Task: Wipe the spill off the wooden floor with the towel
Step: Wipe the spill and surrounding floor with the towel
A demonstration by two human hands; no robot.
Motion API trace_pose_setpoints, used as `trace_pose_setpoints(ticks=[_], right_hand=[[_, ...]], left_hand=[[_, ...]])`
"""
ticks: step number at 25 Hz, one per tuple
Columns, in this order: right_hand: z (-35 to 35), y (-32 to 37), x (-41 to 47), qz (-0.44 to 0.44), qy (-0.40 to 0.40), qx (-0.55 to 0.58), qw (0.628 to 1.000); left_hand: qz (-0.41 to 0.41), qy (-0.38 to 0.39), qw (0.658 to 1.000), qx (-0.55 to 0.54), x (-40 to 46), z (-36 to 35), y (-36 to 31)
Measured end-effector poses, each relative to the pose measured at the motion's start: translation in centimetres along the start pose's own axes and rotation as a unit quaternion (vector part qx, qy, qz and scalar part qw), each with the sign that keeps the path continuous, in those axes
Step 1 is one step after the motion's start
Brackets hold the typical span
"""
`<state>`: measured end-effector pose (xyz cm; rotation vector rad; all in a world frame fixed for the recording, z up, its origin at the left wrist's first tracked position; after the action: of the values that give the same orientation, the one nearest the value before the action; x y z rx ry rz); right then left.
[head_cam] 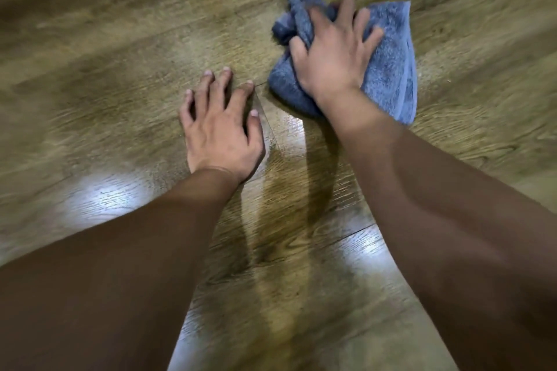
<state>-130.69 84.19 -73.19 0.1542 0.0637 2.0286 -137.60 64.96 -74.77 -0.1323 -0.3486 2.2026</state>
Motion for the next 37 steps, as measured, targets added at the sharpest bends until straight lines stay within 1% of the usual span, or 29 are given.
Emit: trace_pose_setpoints(ticks=[2, 5, 10, 13, 15, 17, 18, 19, 20, 22, 23, 26, 28, 30, 33, 35, 37], right_hand=[[0.6, -0.4, -2.0, 0.016, -0.004, 0.007, 1.0], [1.5, -1.0, -7.6, 0.038, -0.002, 0.018, 0.999], [2.4, -1.5, -17.7, 0.031, 0.024, 0.029, 0.999], [2.7, -1.0, -24.0, 0.047, 0.045, 0.014, 0.998], [3.1, -0.5, -28.9, 0.068, 0.06, 0.013, 0.996], [3.5, -0.4, -32.7, 0.09, 0.077, 0.014, 0.993], [3.4, -0.4, -33.8, 0.094, 0.086, 0.012, 0.992], [3.3, -0.6, -34.2, 0.09, 0.088, 0.009, 0.992], [3.2, -0.7, -34.2, 0.086, 0.087, 0.007, 0.992], [3.1, -0.5, -33.9, 0.096, 0.079, 0.011, 0.992], [3.0, -0.3, -33.4, 0.103, 0.073, 0.016, 0.992], [2.6, 0.9, -30.5, 0.115, 0.073, 0.038, 0.99], [2.6, 2.6, -25.8, 0.104, 0.061, 0.05, 0.991], [1.9, 5.2, -19.5, 0.1, 0.051, 0.044, 0.993], [0.4, 8.6, -9.7, 0.096, 0.038, 0.036, 0.994], [-0.3, 10.0, -5.3, 0.096, 0.023, 0.018, 0.995], [-0.7, 10.7, -3.0, 0.102, 0.016, 0.015, 0.995]], left_hand=[[-0.003, 0.005, 1.0, -0.002, 0.0, 0.0, 0.0], [-0.003, 0.005, 1.0, -0.001, 0.1, 0.0, 0.2], [0.002, -0.006, 1.0, -0.014, 0.5, 0.0, 0.4], [0.012, 0.02, 1.0, -0.012, 0.4, -0.3, 0.6], [0.012, 0.05, 0.997, -0.052, 0.8, 0.0, 0.4], [0.008, 0.072, 0.992, -0.104, 1.0, 1.2, 1.8], [0.0, 0.057, 0.994, -0.093, 0.6, 2.0, 3.5], [0.001, 0.028, 0.998, -0.058, 0.0, 2.9, 5.6], [0.018, -0.004, 1.0, -0.022, -1.1, 3.5, 8.0], [0.071, -0.027, 0.997, 0.017, -3.6, 3.8, 11.8], [0.082, -0.027, 0.996, 0.023, -3.9, 3.4, 12.7], [0.077, -0.038, 0.996, 0.032, -3.7, 2.9, 12.5], [0.063, -0.045, 0.997, 0.028, -3.5, 3.1, 12.3], [0.072, -0.045, 0.996, 0.018, -3.6, 3.2, 12.4], [0.078, -0.048, 0.995, 0.031, -3.6, 3.2, 12.4], [0.073, -0.049, 0.996, 0.035, -3.5, 3.3, 12.1], [0.072, -0.048, 0.996, 0.038, -3.6, 3.3, 12.0]])
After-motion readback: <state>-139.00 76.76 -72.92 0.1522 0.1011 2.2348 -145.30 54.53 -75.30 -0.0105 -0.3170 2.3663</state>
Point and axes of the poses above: each hand's wrist, its own x-axis towards the middle knuckle, its own z-axis out of the back of the hand, y = z × x, the point moved 5 cm from there along x, towards the middle knuckle, and after that the axes turned 3 degrees about -z, right-handed, at the moved point
